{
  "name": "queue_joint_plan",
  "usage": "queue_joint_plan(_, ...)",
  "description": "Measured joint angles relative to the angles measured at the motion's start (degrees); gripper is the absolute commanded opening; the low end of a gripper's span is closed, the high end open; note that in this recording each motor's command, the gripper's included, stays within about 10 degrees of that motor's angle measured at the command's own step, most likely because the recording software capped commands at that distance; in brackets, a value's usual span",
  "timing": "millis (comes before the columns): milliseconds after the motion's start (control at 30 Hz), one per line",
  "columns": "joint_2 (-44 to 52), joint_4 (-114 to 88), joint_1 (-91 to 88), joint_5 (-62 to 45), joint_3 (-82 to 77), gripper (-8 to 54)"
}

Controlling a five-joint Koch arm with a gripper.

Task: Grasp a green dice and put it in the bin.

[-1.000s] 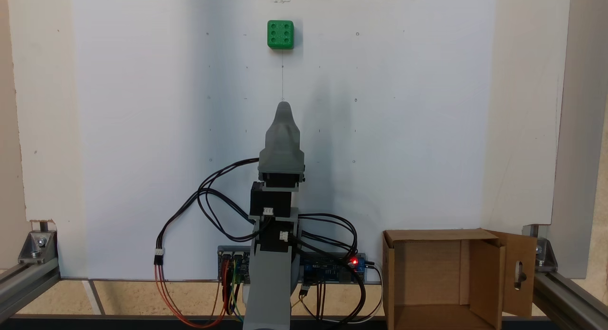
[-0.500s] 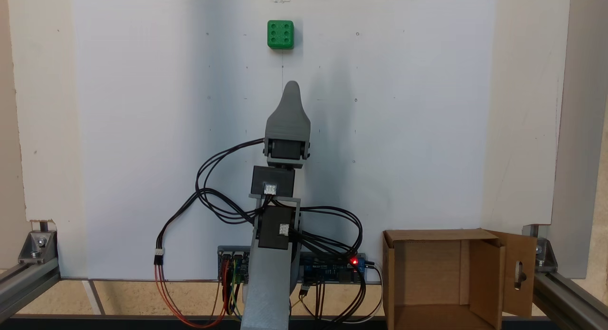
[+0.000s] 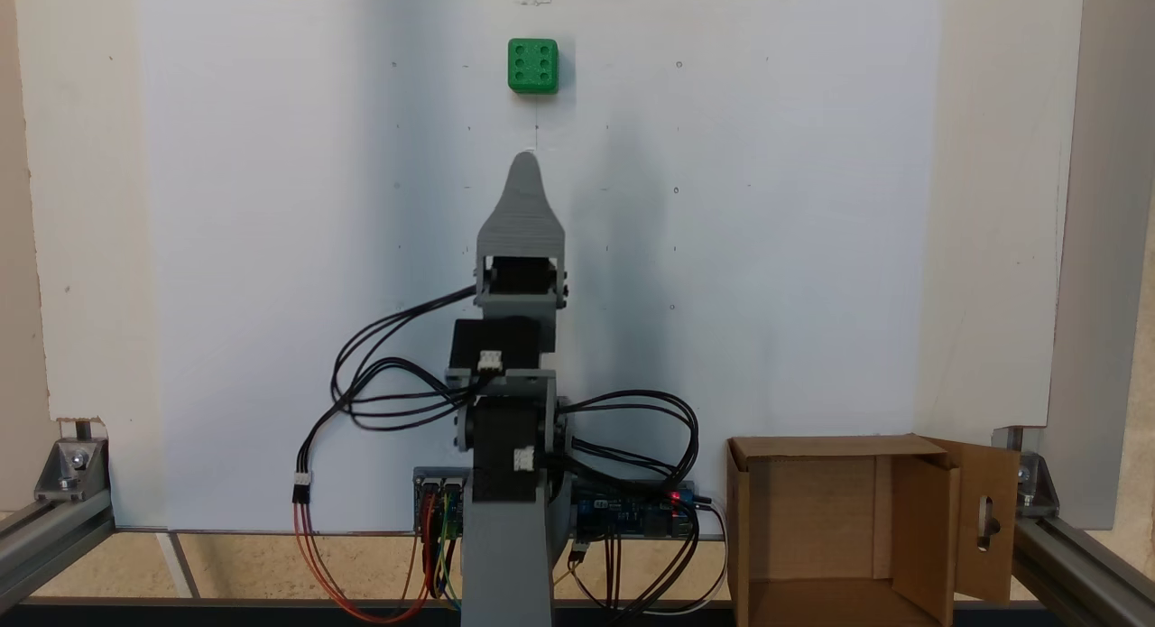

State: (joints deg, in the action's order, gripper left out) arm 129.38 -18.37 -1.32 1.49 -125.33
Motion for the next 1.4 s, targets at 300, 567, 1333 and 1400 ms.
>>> queue_joint_plan(300,-7.5,-17.6,0.0,0.0,21.8,42.6)
queue_joint_plan(567,-23.1,-27.2,0.3,0.3,37.4,42.7)
queue_joint_plan(1333,-56.0,-39.4,0.3,2.3,63.9,43.0)
queue_joint_plan(1400,-57.4,-39.4,0.3,2.3,63.9,42.9)
